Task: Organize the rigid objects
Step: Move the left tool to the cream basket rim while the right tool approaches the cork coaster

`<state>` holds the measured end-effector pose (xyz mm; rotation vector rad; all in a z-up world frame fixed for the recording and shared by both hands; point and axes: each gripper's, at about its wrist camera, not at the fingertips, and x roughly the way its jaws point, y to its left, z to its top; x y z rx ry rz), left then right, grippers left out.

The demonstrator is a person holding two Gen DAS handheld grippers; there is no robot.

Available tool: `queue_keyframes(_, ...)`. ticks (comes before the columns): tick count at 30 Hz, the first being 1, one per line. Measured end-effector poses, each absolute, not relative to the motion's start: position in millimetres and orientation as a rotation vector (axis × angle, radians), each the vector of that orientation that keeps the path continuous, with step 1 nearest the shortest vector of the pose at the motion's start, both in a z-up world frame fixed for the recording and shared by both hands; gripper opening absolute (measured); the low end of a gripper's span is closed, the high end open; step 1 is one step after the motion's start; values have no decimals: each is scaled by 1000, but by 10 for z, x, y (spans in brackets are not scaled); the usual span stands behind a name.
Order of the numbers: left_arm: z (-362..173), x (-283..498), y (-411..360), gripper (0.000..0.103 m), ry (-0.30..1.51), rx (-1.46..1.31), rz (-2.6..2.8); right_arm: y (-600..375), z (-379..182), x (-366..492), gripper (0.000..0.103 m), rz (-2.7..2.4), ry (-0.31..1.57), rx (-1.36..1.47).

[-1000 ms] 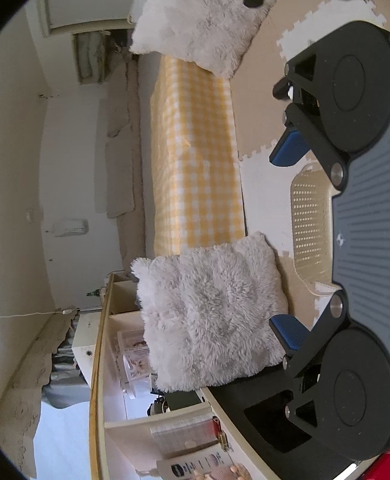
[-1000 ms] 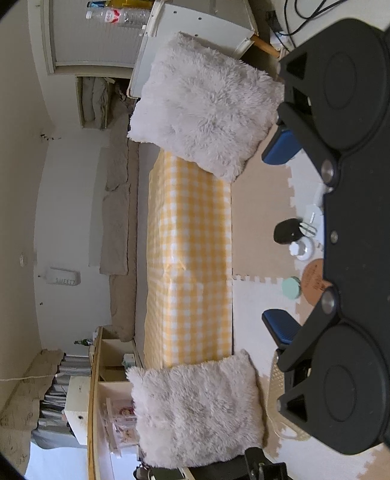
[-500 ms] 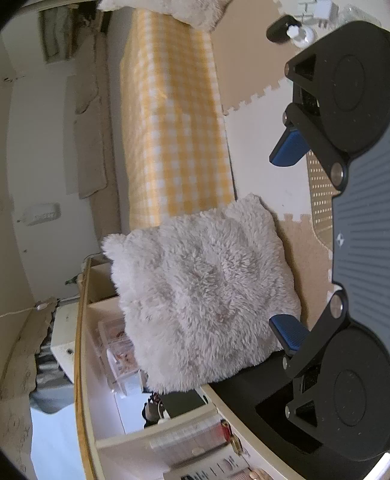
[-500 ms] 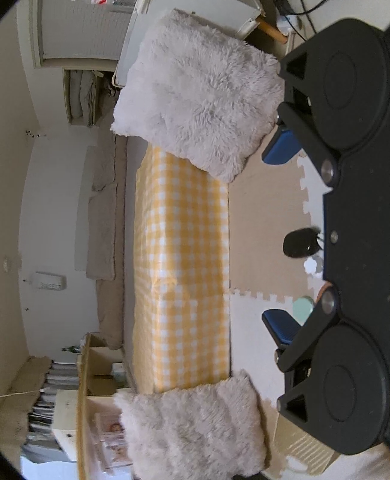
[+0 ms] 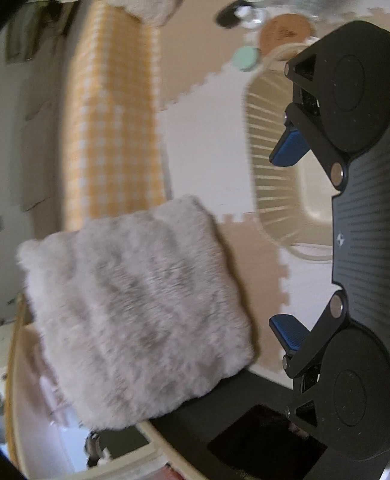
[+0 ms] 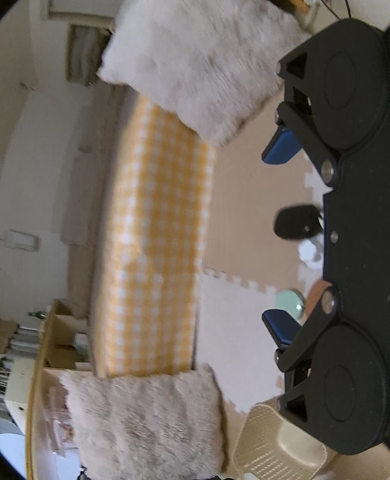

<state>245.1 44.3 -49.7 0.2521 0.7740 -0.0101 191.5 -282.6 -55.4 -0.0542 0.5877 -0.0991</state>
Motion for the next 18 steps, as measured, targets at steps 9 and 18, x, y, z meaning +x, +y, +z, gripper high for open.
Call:
queue_keyframes(9,-640,2558,567,98,851,263,-59,-2503,-1057,2148,103,92,748,-245)
queue_keyframes(18,-743,2635,722,70,929,187,-136,-2434,-1445,2234,103,230,913,-315)
